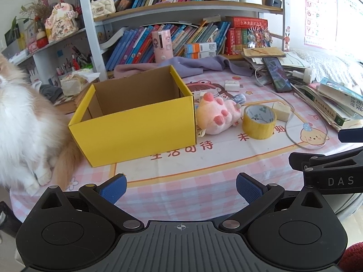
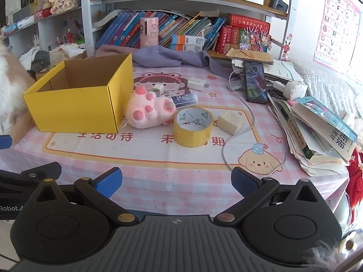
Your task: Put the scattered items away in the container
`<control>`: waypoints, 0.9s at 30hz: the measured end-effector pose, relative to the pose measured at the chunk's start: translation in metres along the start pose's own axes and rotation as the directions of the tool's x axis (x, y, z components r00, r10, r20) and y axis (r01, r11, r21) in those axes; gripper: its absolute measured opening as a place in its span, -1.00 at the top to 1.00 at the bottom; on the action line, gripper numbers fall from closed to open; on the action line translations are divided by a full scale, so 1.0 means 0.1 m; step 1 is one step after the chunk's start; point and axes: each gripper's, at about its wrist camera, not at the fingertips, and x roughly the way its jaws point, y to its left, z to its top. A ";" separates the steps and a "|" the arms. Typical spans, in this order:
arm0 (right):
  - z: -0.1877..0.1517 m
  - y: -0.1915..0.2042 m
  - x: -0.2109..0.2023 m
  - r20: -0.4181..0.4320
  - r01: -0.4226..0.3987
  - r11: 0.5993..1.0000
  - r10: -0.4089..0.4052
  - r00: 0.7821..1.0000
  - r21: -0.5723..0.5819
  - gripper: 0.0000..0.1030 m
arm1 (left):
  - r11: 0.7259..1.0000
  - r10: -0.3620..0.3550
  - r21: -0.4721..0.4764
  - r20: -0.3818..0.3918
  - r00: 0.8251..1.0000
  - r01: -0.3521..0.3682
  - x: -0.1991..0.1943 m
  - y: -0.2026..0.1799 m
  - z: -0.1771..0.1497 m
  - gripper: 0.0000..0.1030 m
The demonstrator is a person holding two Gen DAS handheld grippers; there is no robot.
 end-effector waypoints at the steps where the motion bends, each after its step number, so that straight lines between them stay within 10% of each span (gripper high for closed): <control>1: 0.00 0.00 0.01 -0.003 0.001 1.000 -0.001 1.000 0.002 -1.00 | 1.000 -0.003 -0.002 0.000 1.000 0.003 0.00 0.00 0.00 -1.00; 27: 0.12 -0.21 0.28 -0.035 -0.013 1.000 0.014 0.999 0.011 -0.96 | 0.999 -0.052 0.006 -0.010 0.999 0.052 0.28 -0.17 0.15 -1.00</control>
